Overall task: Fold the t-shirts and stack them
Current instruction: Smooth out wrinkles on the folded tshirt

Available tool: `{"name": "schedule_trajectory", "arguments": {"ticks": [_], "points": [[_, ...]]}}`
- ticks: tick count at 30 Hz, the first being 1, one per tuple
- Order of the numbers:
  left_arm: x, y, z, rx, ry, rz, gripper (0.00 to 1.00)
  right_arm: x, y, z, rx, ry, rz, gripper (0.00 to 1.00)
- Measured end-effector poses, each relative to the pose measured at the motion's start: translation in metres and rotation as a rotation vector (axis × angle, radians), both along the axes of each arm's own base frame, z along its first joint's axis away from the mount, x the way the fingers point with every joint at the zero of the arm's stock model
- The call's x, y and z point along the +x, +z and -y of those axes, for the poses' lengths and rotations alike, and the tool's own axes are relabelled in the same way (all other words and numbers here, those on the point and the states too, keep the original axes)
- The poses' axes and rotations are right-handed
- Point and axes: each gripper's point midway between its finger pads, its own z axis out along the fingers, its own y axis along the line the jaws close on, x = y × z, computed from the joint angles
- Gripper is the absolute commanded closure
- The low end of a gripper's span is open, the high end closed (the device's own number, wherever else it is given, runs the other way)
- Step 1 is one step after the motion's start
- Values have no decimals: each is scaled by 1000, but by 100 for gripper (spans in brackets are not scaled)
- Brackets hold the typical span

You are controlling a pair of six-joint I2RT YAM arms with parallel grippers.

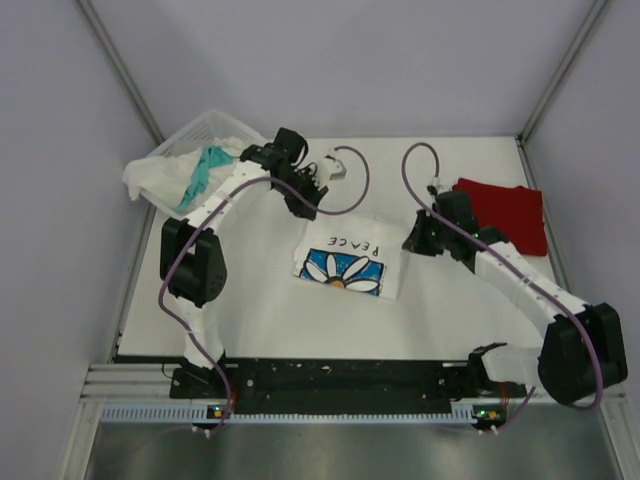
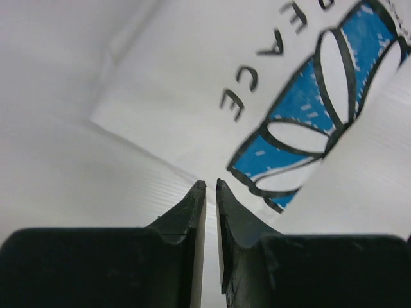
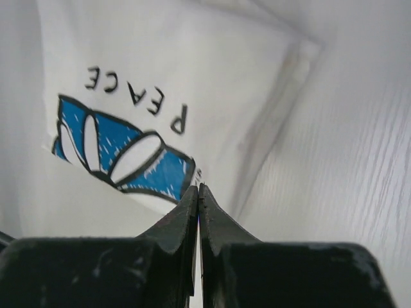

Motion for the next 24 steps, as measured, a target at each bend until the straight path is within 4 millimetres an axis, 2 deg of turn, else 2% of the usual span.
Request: {"name": "schedule_trajectory", "arguments": {"ticks": [2,4,6,8,12,15,18,19,24], "points": [[28,18,13,-43,21,67,85,28,18,-8,1,10,49,100],[53,20,22,-67,48,99,85,55,26,-17,11,18,84,100],[71,5,26,-69,73,89,85,79,20,-25,26,25,84,100],[81,-17,28,-61,86,56,86,91,-1,-29,38,28,46,100],[88,-66,26,-50,145,-36,86,95,-52,-20,59,-22,-71,100],[94,-85,23,-51,219,-74,86,85,-79,4,58,-99,-142,100],[105,-93,18,-54,293,-98,85,88,-80,13,66,-131,-143,100],[108,-92,17,-57,309,-98,84,90,-79,14,65,-131,-134,97],[117,-90,14,-79,354,-91,79,95,-72,19,23,-119,-112,66]]}}
